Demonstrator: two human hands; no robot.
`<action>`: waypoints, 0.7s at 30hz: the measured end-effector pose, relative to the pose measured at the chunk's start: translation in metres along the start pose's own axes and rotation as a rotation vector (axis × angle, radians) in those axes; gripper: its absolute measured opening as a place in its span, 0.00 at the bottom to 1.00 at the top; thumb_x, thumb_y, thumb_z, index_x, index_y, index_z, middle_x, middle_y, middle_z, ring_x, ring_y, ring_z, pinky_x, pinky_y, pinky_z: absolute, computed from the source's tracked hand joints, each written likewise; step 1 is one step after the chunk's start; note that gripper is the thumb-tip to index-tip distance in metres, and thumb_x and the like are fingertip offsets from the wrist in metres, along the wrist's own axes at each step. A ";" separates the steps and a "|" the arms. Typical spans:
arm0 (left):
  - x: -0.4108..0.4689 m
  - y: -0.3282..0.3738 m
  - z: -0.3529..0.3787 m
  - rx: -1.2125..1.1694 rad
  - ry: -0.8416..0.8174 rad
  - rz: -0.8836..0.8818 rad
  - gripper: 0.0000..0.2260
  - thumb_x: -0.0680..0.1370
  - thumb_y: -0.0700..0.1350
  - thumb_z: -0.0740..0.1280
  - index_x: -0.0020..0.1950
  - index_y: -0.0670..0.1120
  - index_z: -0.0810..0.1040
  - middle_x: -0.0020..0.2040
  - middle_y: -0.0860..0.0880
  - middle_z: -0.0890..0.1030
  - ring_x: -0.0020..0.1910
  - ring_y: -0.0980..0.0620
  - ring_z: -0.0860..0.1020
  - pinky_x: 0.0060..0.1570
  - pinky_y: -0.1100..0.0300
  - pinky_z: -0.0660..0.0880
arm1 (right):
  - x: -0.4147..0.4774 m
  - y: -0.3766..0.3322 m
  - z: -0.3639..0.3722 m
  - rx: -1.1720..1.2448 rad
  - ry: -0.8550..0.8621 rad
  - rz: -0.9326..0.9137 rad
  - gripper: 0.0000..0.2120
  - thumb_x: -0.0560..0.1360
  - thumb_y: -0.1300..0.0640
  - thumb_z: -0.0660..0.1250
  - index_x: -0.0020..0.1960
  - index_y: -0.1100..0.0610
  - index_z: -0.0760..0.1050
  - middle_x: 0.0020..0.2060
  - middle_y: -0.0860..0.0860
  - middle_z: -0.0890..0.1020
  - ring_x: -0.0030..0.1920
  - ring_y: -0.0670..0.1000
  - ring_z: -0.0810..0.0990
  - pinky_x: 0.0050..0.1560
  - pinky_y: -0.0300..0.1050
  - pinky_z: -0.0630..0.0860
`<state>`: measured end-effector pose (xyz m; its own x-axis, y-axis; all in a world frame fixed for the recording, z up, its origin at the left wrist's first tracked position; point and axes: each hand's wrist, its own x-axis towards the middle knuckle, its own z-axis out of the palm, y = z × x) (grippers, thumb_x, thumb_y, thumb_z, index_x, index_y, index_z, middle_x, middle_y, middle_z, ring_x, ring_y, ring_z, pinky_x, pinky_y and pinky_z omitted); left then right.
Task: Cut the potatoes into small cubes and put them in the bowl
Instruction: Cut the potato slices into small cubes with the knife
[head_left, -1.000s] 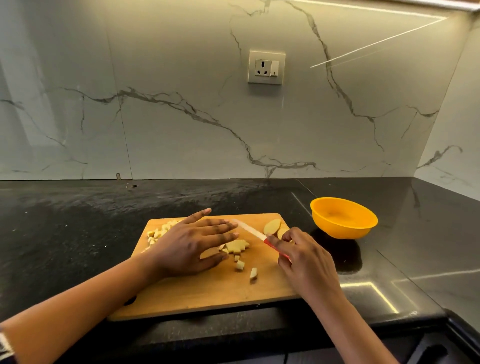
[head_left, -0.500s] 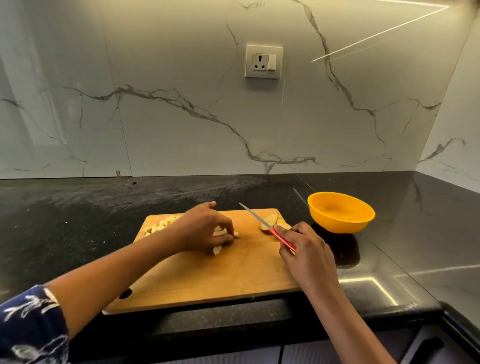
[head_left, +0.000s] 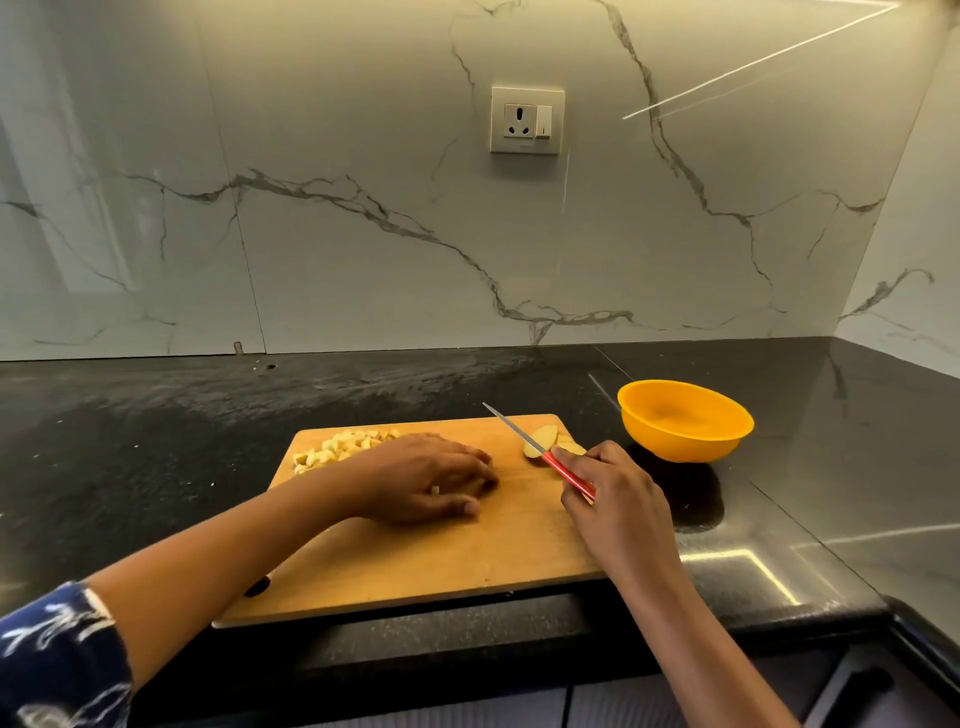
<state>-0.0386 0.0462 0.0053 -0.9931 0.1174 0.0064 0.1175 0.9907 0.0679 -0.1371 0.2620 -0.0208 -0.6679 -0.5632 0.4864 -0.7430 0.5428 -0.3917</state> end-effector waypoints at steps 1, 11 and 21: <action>0.002 -0.002 0.001 0.018 0.035 -0.002 0.19 0.80 0.57 0.58 0.70 0.56 0.68 0.70 0.57 0.68 0.67 0.59 0.65 0.66 0.64 0.59 | 0.000 0.000 0.000 -0.001 -0.001 0.001 0.23 0.77 0.54 0.66 0.70 0.44 0.68 0.50 0.43 0.70 0.46 0.41 0.69 0.44 0.33 0.66; -0.011 -0.046 -0.019 0.309 0.359 0.027 0.05 0.77 0.47 0.67 0.50 0.49 0.81 0.46 0.51 0.81 0.46 0.55 0.80 0.72 0.50 0.57 | 0.001 -0.001 -0.001 -0.007 -0.021 0.009 0.23 0.78 0.53 0.65 0.71 0.44 0.66 0.50 0.42 0.69 0.46 0.41 0.68 0.46 0.33 0.67; -0.030 -0.057 -0.031 0.190 0.381 -0.123 0.14 0.77 0.56 0.63 0.59 0.53 0.79 0.56 0.54 0.80 0.49 0.60 0.73 0.49 0.73 0.62 | 0.001 0.000 -0.001 0.019 -0.002 0.022 0.22 0.77 0.53 0.65 0.70 0.45 0.68 0.50 0.44 0.70 0.46 0.41 0.69 0.46 0.33 0.68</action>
<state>-0.0152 -0.0163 0.0326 -0.9253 -0.0005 0.3794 -0.0386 0.9949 -0.0929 -0.1376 0.2627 -0.0195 -0.6839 -0.5525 0.4764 -0.7290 0.5430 -0.4168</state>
